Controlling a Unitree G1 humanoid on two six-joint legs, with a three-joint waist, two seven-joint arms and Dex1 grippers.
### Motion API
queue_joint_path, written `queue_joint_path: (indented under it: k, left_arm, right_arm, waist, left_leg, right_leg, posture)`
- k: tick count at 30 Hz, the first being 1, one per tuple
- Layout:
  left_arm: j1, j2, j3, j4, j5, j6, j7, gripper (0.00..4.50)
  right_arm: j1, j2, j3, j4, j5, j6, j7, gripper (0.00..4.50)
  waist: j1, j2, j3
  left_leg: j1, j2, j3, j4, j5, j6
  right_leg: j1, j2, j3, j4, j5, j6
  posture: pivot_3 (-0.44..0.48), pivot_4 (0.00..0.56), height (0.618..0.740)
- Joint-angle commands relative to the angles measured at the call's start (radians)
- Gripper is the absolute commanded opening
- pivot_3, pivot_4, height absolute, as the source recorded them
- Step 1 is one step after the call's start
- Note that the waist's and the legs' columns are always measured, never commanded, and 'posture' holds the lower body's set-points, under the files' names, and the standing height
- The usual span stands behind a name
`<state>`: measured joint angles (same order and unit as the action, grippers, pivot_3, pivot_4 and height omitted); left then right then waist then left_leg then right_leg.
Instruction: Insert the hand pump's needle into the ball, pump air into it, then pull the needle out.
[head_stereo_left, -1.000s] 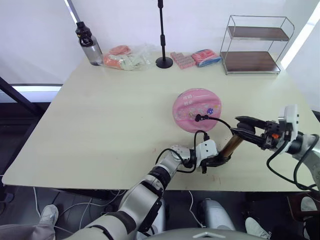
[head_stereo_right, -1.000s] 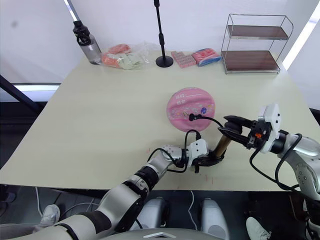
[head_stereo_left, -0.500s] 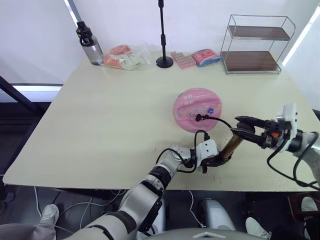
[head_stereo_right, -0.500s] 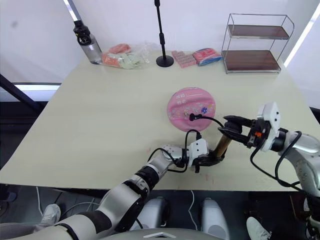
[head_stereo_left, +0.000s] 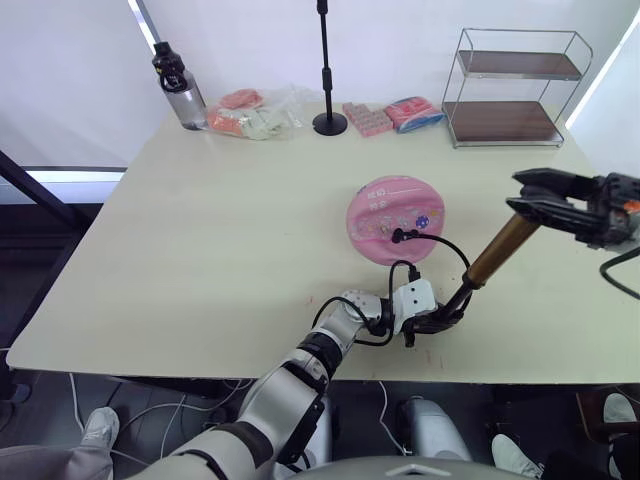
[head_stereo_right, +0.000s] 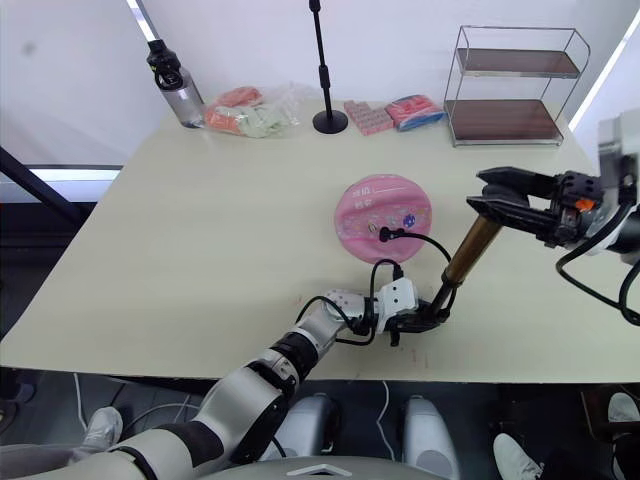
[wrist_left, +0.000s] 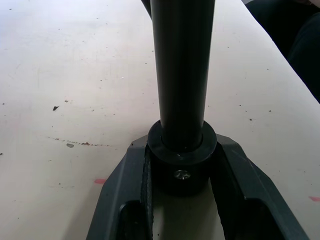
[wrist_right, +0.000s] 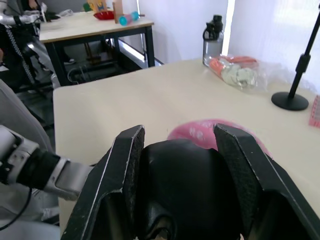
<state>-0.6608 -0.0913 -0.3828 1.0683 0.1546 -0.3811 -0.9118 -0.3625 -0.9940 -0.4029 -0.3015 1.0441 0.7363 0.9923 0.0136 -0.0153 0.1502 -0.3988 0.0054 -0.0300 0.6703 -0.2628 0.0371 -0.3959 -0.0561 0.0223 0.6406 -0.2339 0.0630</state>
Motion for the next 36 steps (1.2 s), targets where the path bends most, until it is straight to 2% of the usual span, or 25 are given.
queue_joint_path:
  k: [1,6,11,23,36]
  left_arm:
    - [0.039,0.019,-0.028,0.056,0.043,0.026,-0.016,1.08]
    - [0.040,0.018,-0.028,0.058,0.043,0.026,-0.017,1.08]
    - [0.042,0.017,-0.027,0.057,0.043,0.024,-0.018,1.08]
    - [0.046,0.017,-0.026,0.054,0.042,0.026,-0.013,1.08]
    - [0.049,0.022,-0.023,0.048,0.040,0.031,-0.008,1.08]
  right_arm:
    - [-0.066,-0.042,-0.085,0.008,0.064,0.028,-0.013,1.75]
    - [-0.122,-0.071,-0.106,0.040,0.107,0.084,-0.019,1.75]
    - [-0.111,-0.099,-0.080,0.039,0.063,0.091,0.025,1.75]
    - [0.122,0.065,0.080,-0.006,-0.191,-0.125,0.053,1.75]
    - [0.314,0.274,0.271,0.088,-0.475,-0.445,0.033,1.75]
  waist:
    - [0.000,0.000,0.000]
    - [0.001,0.002,0.001]
    - [0.001,0.002,0.002]
    - [-0.001,0.000,0.000]
    - [-0.002,-0.004,-0.004]
  left_leg:
    - [0.000,0.000,0.000,0.000,0.000,0.000]
    - [-0.001,0.000,0.001,0.000,0.000,0.000]
    - [-0.003,-0.001,0.002,0.000,0.000,0.000]
    - [0.001,-0.001,0.001,0.000,0.000,0.000]
    - [0.003,-0.001,0.000,0.000,0.000,0.000]
  right_leg:
    - [0.000,0.000,0.000,0.000,0.000,0.000]
    - [-0.001,-0.001,0.000,0.000,0.000,0.000]
    - [-0.003,-0.003,0.000,0.000,0.000,0.000]
    - [0.000,-0.001,0.000,0.000,0.000,0.001]
    - [0.002,0.002,0.000,0.000,0.000,0.000]
  posture:
    - [0.000,0.150,0.740]
    - [0.000,0.150,0.740]
    - [0.000,0.150,0.740]
    - [0.000,0.150,0.740]
    - [0.000,0.150,0.740]
